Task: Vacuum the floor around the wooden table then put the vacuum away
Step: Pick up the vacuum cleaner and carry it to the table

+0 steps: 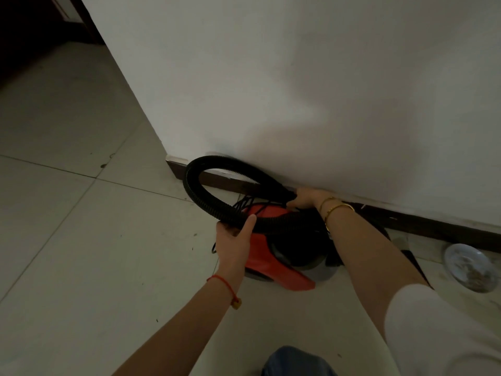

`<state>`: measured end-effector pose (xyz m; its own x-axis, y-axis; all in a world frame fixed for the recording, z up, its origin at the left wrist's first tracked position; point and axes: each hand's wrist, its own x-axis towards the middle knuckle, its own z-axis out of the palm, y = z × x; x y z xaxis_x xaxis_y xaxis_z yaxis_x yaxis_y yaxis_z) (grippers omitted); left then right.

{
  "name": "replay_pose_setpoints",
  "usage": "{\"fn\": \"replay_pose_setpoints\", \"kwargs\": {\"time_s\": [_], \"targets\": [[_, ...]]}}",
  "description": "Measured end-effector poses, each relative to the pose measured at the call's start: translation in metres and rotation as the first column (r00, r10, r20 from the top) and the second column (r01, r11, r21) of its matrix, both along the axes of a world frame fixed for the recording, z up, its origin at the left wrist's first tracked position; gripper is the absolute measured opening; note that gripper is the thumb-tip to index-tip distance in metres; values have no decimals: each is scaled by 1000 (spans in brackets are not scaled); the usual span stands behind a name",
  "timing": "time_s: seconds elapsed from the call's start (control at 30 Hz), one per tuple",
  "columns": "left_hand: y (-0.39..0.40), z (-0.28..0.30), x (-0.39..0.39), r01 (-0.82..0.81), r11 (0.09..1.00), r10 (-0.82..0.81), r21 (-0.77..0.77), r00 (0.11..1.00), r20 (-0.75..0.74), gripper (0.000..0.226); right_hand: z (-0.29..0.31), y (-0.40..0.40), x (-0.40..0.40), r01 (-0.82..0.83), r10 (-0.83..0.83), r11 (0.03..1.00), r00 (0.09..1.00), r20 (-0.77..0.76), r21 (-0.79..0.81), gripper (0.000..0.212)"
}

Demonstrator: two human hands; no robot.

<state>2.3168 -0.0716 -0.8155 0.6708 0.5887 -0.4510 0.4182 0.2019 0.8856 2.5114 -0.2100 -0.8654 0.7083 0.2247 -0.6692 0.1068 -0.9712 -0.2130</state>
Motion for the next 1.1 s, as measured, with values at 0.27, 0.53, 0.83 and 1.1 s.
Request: {"fn": "replay_pose_setpoints", "kwargs": {"time_s": [0.27, 0.53, 0.83, 1.1], "targets": [[11, 4, 3, 64, 996, -69, 64, 994, 83, 48, -7, -1, 4, 65, -61, 996, 996, -61, 58, 50], [-9, 33, 8, 136, 990, -141, 39, 962, 232, 48, 64, -40, -8, 194, -184, 927, 981, -59, 321, 38], [-32, 71, 18, 255, 966, -252, 37, 903, 348, 55, 147, -98, -78, 198, -291, 794, 954, 75, 575, 75], [-48, 89, 21, 346, 922, -387, 175, 852, 352, 50, 130, -114, -134, 7, -357, 814, 795, 491, 581, 107]]}}
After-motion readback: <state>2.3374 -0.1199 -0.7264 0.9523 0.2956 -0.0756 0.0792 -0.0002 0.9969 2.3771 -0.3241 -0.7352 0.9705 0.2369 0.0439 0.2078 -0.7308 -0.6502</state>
